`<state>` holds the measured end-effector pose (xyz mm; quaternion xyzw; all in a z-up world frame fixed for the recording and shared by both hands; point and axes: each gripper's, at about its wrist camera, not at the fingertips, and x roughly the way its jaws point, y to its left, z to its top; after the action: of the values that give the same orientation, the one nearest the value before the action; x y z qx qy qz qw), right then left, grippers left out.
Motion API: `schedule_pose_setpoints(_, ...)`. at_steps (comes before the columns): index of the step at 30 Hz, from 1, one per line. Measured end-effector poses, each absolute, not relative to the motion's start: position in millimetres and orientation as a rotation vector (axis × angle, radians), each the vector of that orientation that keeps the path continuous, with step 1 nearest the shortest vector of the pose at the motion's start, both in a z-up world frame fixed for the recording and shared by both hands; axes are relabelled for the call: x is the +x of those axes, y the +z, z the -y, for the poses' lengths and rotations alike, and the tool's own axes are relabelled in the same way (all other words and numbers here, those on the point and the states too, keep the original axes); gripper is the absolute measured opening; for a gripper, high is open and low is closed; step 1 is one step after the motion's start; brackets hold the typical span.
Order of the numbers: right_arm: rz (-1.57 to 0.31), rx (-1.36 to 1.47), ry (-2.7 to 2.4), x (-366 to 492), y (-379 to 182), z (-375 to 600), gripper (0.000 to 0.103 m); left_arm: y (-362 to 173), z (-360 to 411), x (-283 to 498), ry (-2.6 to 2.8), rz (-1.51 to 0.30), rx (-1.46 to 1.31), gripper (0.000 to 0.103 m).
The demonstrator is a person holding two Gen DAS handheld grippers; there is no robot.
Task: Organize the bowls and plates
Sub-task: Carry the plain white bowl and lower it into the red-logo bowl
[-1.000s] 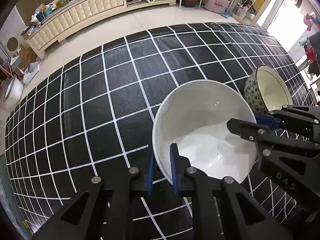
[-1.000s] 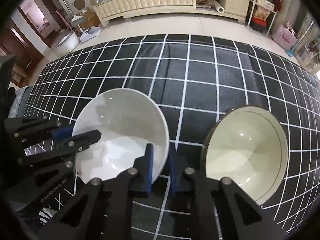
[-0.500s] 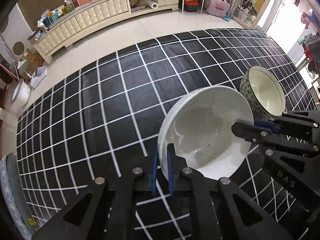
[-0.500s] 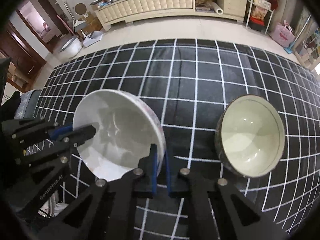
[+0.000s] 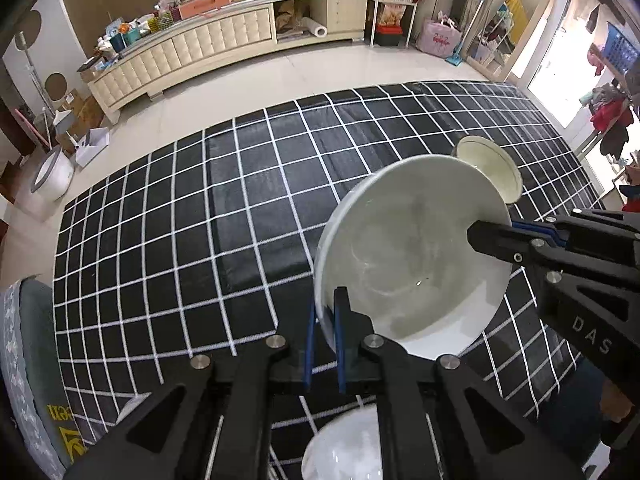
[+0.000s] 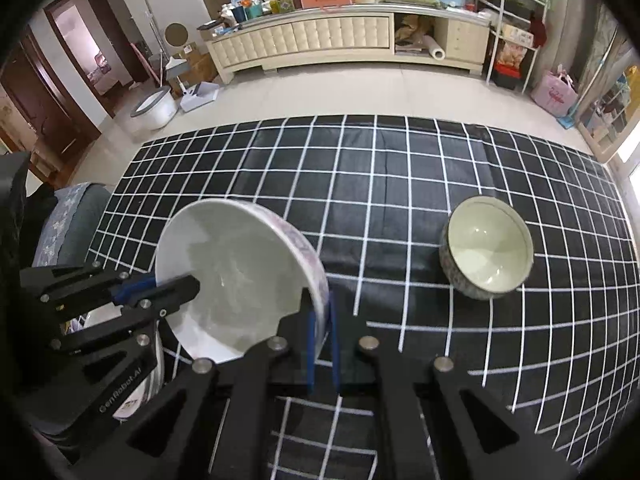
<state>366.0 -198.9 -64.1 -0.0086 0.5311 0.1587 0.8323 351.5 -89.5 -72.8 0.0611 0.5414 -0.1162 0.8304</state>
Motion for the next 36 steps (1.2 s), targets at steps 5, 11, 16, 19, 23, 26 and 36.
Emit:
schedule_pose_setpoints(5, -1.123, -0.021, 0.347, 344.7, -62.4, 186.7, 0.009, -66.6, 78.2, 325.9, -0.237, -1.139, 0.118, 0.007)
schedule_pose_setpoints(11, -1.140, -0.017, 0.357, 321.3, -67.5, 176.4, 0.009, -70.0, 64.8, 301.1, -0.225, -1.144, 0.119, 0.007)
schedule_pose_setpoints(16, -1.160, -0.015, 0.366, 303.1, -77.3, 170.2, 0.009, -77.2, 57.6, 282.5, -0.223, -1.158, 0.116, 0.007)
schedule_pose_setpoints(19, -1.174, -0.005, 0.370, 294.0, -83.6, 169.0, 0.009, -82.2, 54.2, 271.1, -0.220, -1.165, 0.121, 0.007)
schedule_pose_setpoints(23, -1.199, -0.003, 0.367, 280.6, -93.9, 167.8, 0.010, -88.8, 52.7, 255.4, -0.226, -1.169, 0.126, 0.007)
schedule_pose_setpoints(26, -1.221, 0.012, 0.365, 272.8, -101.4, 168.0, 0.010, -95.7, 53.5, 244.9, -0.230, -1.179, 0.134, 0.007)
schedule_pose_setpoints(36, -1.240, 0.014, 0.358, 253.2, -106.3, 163.5, 0.010, -104.6, 50.4, 222.0, -0.238, -1.200, 0.137, 0.007)
